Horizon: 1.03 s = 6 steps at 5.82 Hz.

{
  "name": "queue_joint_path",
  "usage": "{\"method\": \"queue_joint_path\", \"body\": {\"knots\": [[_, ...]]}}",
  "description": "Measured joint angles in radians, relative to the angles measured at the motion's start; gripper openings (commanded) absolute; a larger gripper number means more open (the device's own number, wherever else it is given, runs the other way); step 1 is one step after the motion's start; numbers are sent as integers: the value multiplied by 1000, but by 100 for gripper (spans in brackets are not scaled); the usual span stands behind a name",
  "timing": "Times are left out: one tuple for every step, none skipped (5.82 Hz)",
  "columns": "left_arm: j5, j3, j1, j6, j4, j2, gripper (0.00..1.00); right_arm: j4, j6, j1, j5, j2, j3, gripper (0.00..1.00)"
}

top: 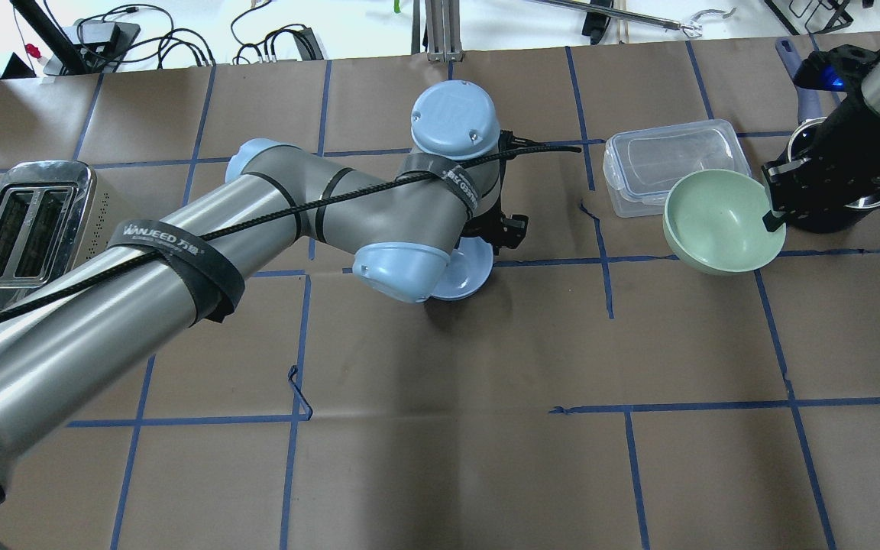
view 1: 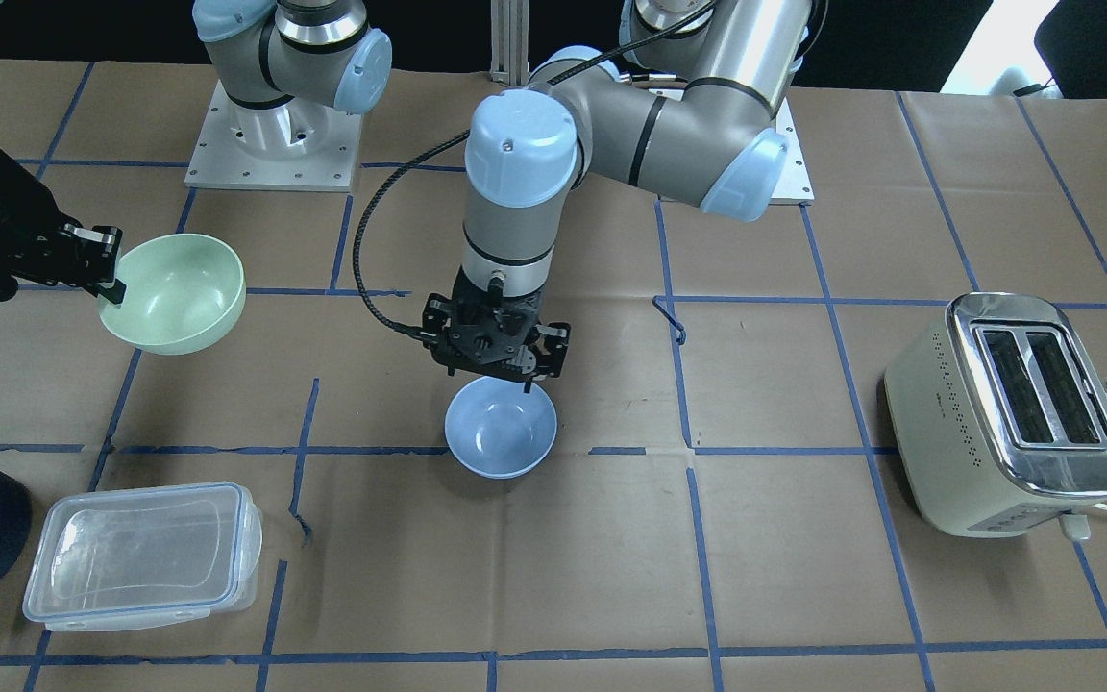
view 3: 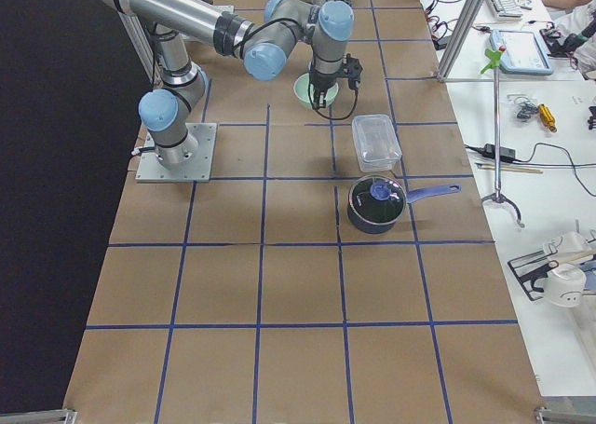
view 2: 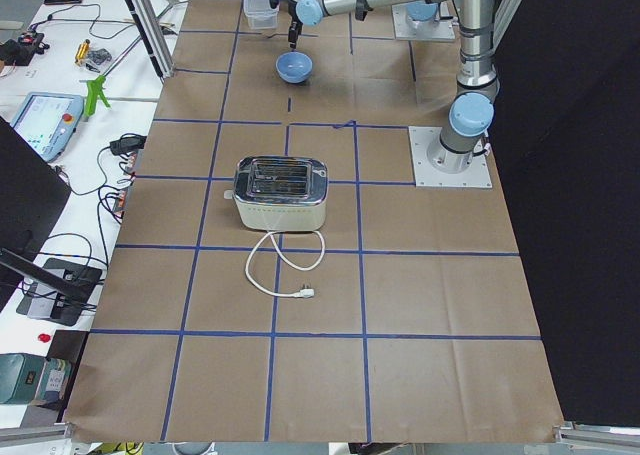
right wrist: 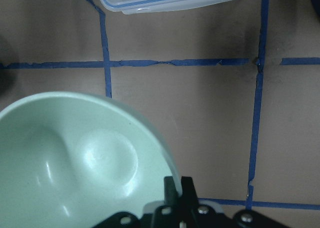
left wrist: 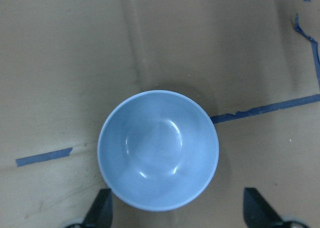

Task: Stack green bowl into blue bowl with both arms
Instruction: 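Carry blue bowl to center with left gripper while right lifts green bowl, then release blue bowl with left gripper while right carries green bowl toward it, then lower the green bowl into the blue bowl with the right gripper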

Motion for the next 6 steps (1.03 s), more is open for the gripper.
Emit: {"method": "queue_joint_path", "body": {"knots": [[-16,26,69,61,-169,91,98,-8,56,32,4,3,0,6],[-17,47,143,114,-331,180,98,-37,152,101,7,15,0,6],[-13,49,227,144,-432,248,98,-86,270,192,8,37,-1,6],[-9,48,296,176,-479,283,97,-144,411,304,9,72,-1,6],[14,52,327,200,-502,299,97,-211,554,410,15,115,-1,6],[43,52,336,211,-511,307,98,-279,680,501,30,156,-1,6]]}}
